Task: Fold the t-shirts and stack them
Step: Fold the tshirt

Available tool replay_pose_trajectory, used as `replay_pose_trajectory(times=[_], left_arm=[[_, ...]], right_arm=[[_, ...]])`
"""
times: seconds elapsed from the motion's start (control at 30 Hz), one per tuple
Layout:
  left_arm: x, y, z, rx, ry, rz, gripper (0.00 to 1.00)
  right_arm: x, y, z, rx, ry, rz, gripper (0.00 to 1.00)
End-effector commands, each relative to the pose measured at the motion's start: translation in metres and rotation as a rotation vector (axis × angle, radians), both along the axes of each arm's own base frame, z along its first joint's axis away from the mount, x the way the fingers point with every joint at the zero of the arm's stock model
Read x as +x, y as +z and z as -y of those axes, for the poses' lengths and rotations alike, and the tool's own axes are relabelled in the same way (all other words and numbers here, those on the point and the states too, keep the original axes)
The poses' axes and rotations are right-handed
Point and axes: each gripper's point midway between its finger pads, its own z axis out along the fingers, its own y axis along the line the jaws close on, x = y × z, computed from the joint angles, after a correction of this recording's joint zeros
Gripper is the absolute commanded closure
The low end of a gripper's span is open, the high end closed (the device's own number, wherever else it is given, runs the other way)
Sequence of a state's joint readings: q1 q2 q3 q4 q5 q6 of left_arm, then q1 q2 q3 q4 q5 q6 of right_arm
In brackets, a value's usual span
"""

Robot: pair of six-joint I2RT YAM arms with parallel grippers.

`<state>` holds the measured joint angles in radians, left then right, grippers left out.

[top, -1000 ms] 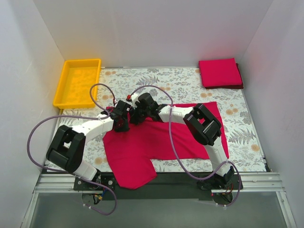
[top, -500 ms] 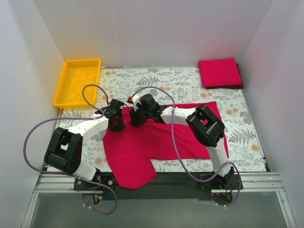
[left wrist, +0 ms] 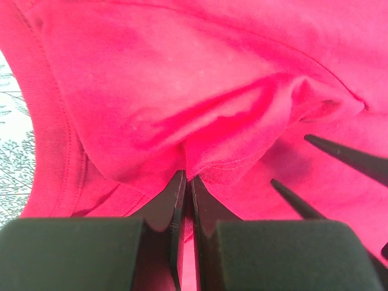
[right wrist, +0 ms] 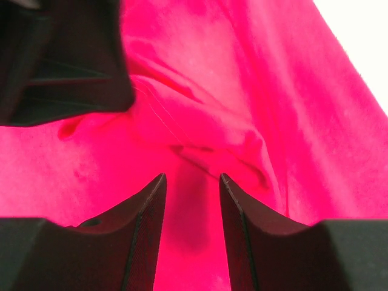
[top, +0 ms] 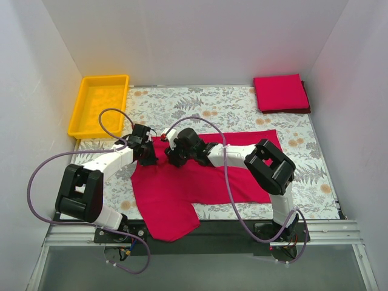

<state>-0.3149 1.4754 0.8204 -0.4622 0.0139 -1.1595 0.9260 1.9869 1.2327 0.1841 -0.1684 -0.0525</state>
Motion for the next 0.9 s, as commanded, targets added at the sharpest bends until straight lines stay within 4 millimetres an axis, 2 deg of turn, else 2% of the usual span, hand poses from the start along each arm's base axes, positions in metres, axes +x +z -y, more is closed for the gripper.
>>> replay_pose_trajectory(times=[0.0,0.2,0.37,0.7,0.87], left_arm=[[0.016,0.019,0.003,-0.039,-0.010,0.059,1.00],[0.020,0.016,0.001,-0.044,-0.003,0.039,1.00],[0.020,0.017,0.002,-0.052,-0.006,0.034,1.00],[0.021,0.015,-0.001,-0.047,0.003,0.032,1.00],[0.020,0.014,-0.001,-0.048,0.003,0.025,1.00]], right_arm=[[0.012,0.030,-0.010,0.019,-0.012,0.178,0.52],[0.011,0.030,-0.027,-0.009,0.022,0.257,0.52],[0.013,0.023,-0.032,-0.020,0.032,0.260,0.52],[0.013,0.007,-0.034,-0.052,0.042,0.246,0.54],[0.012,0.001,-0.034,-0.062,0.045,0.240,0.58]])
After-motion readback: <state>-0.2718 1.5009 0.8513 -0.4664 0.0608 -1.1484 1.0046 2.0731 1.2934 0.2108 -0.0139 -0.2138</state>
